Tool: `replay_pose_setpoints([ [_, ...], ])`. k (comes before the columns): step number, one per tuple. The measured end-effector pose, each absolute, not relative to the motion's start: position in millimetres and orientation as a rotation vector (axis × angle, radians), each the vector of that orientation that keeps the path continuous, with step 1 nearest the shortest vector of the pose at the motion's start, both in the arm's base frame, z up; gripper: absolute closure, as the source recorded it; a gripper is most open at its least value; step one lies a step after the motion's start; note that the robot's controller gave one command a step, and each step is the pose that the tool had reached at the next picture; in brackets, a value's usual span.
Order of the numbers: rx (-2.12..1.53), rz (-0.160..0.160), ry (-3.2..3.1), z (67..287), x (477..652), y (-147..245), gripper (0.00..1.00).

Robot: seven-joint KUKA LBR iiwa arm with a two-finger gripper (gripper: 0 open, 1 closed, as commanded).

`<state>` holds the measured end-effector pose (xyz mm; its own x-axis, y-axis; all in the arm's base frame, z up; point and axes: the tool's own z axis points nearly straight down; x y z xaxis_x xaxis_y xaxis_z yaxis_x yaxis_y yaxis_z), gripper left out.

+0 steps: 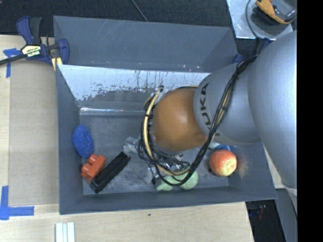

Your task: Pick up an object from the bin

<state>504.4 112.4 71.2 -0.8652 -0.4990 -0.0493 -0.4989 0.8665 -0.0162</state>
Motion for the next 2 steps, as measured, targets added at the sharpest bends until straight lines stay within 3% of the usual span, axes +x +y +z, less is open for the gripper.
replay_pose_setpoints([
  [1, -0.714, 0.004, 3.000, 71, 513.2, 143, 0.00],
  [2, -0.676, 0.007, 3.010, 71, 488.7, 172, 0.00],
])
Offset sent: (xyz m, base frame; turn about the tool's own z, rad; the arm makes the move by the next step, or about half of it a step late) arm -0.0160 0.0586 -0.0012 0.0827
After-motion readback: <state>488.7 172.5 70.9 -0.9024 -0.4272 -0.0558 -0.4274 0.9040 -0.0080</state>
